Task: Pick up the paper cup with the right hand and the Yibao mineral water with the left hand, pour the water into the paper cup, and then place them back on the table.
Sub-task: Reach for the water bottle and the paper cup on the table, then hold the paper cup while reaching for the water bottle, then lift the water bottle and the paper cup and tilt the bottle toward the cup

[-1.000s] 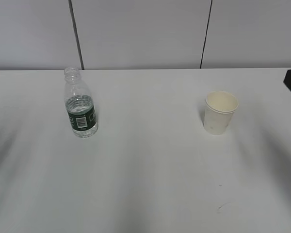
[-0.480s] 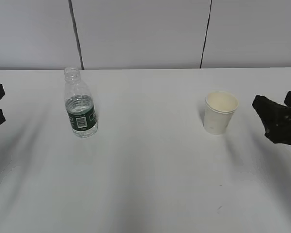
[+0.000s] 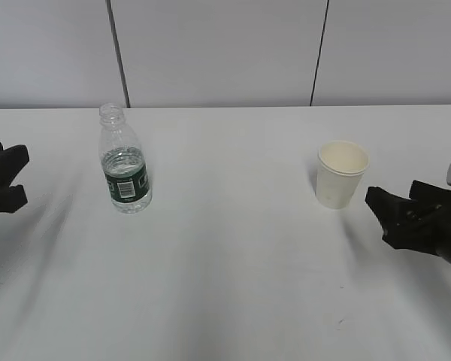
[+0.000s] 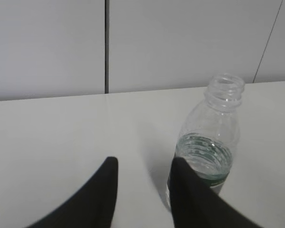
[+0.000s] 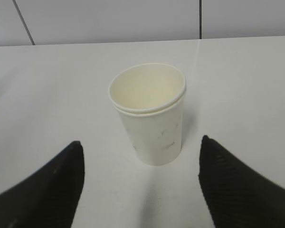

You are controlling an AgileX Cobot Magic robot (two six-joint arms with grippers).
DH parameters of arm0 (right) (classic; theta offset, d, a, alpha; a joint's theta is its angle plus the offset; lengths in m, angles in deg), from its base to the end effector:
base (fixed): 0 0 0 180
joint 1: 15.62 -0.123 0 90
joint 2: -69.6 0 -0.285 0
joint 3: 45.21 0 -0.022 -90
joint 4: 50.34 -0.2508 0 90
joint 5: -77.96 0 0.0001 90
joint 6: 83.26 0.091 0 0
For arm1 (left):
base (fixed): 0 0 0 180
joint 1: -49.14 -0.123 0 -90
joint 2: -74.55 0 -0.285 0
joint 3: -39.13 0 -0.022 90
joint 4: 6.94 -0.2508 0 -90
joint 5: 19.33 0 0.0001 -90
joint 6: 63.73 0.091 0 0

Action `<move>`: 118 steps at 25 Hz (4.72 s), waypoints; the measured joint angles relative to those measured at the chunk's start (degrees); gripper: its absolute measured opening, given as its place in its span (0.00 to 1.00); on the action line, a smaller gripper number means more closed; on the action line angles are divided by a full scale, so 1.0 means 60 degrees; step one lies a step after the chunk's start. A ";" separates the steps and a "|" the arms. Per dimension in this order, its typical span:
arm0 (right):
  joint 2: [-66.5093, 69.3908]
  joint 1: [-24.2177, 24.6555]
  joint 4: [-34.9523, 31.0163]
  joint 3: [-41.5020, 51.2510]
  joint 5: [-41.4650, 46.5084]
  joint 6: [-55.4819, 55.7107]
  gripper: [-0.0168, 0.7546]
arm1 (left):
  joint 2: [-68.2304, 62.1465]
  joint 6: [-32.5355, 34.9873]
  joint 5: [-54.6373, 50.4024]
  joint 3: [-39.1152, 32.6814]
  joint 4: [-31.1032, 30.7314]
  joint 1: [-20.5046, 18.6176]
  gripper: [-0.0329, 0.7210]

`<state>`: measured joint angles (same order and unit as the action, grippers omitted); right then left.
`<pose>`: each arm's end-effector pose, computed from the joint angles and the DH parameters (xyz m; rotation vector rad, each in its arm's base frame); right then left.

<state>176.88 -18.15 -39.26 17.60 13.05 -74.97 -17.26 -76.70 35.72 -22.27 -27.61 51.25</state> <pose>0.2348 0.0262 0.1277 -0.1063 1.8421 0.2353 0.2263 -0.0347 0.1787 0.2352 1.7303 -0.2927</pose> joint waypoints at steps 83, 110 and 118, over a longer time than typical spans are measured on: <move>0.4673 0.0000 0.0610 -0.4662 -0.0157 -0.0190 0.71 | -0.0237 -0.0008 0.0349 0.0000 -0.2064 0.0000 0.36; 0.4673 0.0000 0.1334 -0.4662 -0.0177 -0.0190 0.71 | -0.4983 0.0108 0.1701 0.2606 -0.2582 0.0000 0.85; 0.4673 0.0000 0.1490 -0.4662 -0.0177 -0.0190 0.71 | -0.5725 0.0112 0.1705 0.3747 -0.2731 0.0631 0.84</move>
<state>204.91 -18.15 -30.33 -10.37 11.99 -76.11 -51.61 -76.03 45.94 0.21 -44.00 55.04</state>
